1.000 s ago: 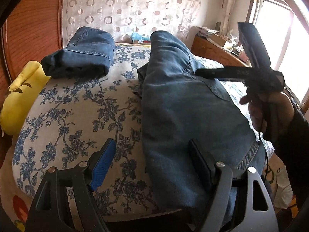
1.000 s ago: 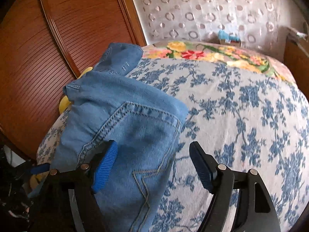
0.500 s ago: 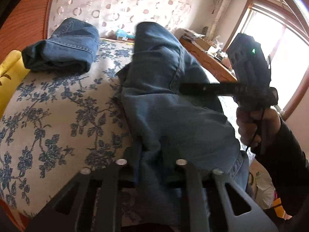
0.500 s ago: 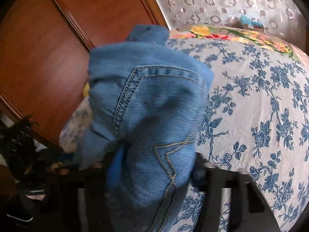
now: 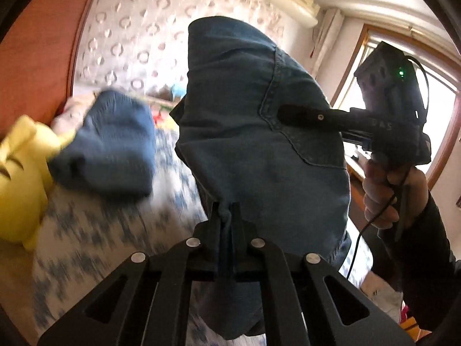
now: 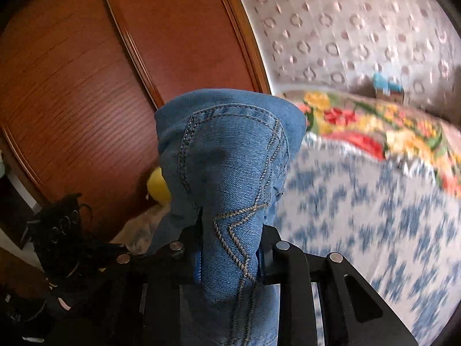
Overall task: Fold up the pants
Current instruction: 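Carry the jeans with the right tool onto the other folded jeans and release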
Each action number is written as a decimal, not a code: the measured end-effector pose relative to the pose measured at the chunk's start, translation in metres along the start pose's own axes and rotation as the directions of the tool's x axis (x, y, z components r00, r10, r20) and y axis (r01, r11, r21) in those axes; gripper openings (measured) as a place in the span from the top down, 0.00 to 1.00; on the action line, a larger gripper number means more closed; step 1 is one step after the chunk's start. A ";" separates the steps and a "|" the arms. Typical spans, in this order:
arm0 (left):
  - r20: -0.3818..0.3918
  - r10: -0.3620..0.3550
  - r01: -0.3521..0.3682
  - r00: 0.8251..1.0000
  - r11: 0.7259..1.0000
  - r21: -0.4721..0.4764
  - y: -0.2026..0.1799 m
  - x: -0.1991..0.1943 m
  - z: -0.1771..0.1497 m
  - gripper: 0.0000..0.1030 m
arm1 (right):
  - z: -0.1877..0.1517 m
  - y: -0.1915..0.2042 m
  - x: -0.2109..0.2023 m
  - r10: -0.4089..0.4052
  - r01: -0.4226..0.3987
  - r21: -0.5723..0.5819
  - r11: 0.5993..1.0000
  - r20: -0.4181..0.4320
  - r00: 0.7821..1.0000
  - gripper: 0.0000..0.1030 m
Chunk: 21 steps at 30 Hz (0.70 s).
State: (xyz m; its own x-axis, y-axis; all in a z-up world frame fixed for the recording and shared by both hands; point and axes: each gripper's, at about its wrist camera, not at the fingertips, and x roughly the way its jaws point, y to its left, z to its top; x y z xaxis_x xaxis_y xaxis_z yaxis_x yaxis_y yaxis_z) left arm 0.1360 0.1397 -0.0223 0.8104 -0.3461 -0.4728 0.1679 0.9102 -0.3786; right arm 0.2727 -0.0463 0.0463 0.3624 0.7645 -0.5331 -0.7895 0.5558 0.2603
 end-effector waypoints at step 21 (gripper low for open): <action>0.100 0.344 -0.343 0.934 0.939 -0.024 0.133 -0.020 0.118 0.94 | 0.102 -0.004 0.177 0.281 -0.288 0.120 0.950 0.067 0.957 0.69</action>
State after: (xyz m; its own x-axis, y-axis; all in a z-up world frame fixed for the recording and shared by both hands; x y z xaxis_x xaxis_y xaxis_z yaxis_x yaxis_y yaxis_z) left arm 0.2087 0.2945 0.0307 0.8704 0.0125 -0.4921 -0.1341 0.9679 -0.2126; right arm 0.3902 0.1201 0.0337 0.1581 0.9102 -0.3828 -0.7952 0.3472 0.4972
